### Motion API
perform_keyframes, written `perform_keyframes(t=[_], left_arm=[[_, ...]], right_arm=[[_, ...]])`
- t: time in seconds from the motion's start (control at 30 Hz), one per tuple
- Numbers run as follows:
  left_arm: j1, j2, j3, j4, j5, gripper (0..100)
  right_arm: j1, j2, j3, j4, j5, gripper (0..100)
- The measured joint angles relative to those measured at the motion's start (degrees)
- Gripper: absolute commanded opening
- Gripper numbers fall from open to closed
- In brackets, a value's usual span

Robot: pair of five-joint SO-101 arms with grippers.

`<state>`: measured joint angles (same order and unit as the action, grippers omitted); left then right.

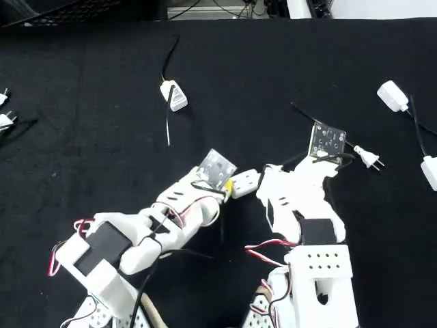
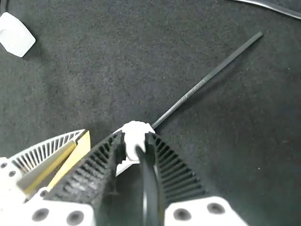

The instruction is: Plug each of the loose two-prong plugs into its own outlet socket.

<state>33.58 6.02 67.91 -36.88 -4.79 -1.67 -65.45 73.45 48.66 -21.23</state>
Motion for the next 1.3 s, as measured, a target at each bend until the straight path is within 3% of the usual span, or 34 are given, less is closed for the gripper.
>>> perform_keyframes(t=[0.4,0.63,0.87,1.13,1.3], left_arm=[[0.00,7.74,-12.04,4.22,-0.35,3],[0.00,-0.44,1.58,-5.71,-0.53,3],[1.49,-10.02,11.34,-6.42,-0.53,3],[3.87,-11.08,5.71,11.43,-0.53,3],[4.31,-11.16,4.40,13.89,-0.53,3]], right_arm=[[0.00,0.00,0.00,0.00,5.27,1.4],[0.00,0.00,0.00,0.00,8.97,1.4],[0.00,0.00,0.00,0.00,13.36,1.4],[0.00,0.00,0.00,-1.58,14.95,1.4],[0.00,0.00,0.00,-1.76,14.95,1.4]])
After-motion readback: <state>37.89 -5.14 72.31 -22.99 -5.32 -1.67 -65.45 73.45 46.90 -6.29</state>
